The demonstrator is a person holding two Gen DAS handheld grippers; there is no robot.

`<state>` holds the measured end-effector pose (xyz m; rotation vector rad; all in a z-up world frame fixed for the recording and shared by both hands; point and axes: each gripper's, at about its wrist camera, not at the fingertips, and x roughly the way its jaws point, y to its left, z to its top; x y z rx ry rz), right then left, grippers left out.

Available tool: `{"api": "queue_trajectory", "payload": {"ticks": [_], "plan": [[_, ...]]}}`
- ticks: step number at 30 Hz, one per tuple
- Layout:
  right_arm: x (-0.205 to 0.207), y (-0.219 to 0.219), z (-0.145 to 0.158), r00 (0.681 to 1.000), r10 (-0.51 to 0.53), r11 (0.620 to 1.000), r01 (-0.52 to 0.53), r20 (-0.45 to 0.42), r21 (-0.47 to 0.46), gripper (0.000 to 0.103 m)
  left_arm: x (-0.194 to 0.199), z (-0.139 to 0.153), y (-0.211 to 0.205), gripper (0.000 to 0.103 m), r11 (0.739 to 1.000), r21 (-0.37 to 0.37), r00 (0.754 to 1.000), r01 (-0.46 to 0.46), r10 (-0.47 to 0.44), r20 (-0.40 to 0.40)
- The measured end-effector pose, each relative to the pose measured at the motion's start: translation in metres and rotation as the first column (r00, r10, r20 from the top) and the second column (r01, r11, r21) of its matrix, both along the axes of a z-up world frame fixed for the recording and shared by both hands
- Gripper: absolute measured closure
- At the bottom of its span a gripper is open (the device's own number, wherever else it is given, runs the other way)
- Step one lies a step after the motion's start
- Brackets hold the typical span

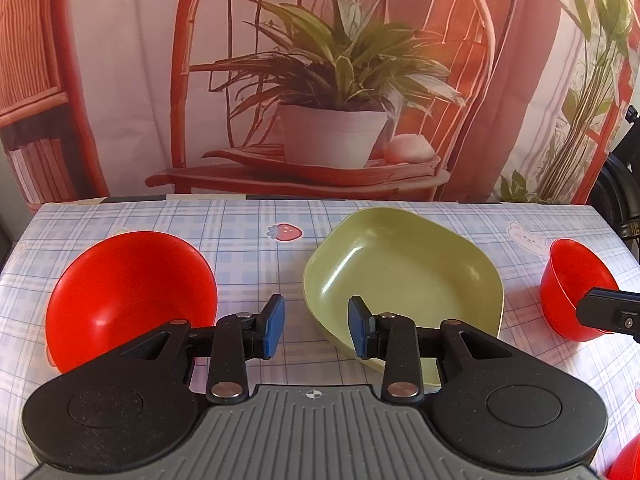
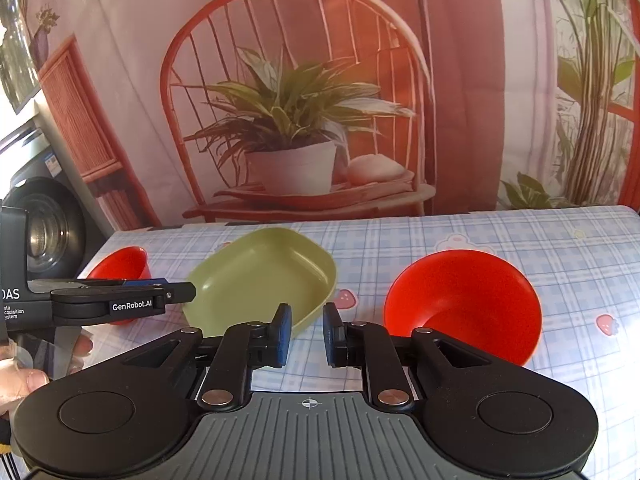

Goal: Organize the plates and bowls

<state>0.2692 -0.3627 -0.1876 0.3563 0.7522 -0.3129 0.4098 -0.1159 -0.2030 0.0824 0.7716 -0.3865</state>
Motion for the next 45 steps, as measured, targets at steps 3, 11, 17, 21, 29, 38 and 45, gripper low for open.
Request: {"api": "queue_trajectory", "payload": {"ticks": [3, 11, 17, 21, 29, 38, 45], "plan": [[0.011, -0.003, -0.010, 1.000, 0.006, 1.000, -0.006, -0.026, -0.003, 0.087, 0.010, -0.007, -0.002, 0.067, 1.000, 0.000, 1.000, -0.001, 0.001, -0.023], [0.027, -0.014, -0.027, 0.998, -0.006, 1.000, 0.006, -0.058, 0.004, 0.080, 0.014, -0.014, -0.003, 0.087, 0.999, 0.015, 0.999, 0.050, -0.050, -0.011], [0.035, -0.016, -0.030, 0.998, -0.007, 1.000, 0.008, -0.063, 0.014, 0.080, 0.015, -0.019, 0.000, 0.088, 0.997, 0.016, 0.997, 0.074, -0.074, -0.018], [0.038, -0.015, -0.030, 0.998, 0.001, 1.000, 0.000, -0.058, 0.017, 0.080, 0.012, -0.020, 0.003, 0.088, 0.995, 0.014, 0.995, 0.095, -0.095, -0.013], [0.039, -0.014, -0.033, 0.998, 0.005, 1.000, -0.003, -0.065, 0.026, 0.087, 0.005, -0.021, 0.002, 0.089, 0.989, 0.023, 0.989, 0.147, -0.147, 0.004], [0.025, -0.013, -0.026, 0.999, -0.028, 0.999, 0.029, -0.039, 0.041, 0.092, -0.007, -0.015, 0.004, 0.089, 0.988, 0.003, 0.988, 0.154, -0.154, -0.008], [0.000, -0.009, -0.004, 0.998, -0.056, 0.997, 0.055, 0.016, 0.056, 0.092, -0.032, 0.015, 0.010, 0.089, 0.987, -0.017, 0.987, 0.159, -0.159, 0.034]]}}
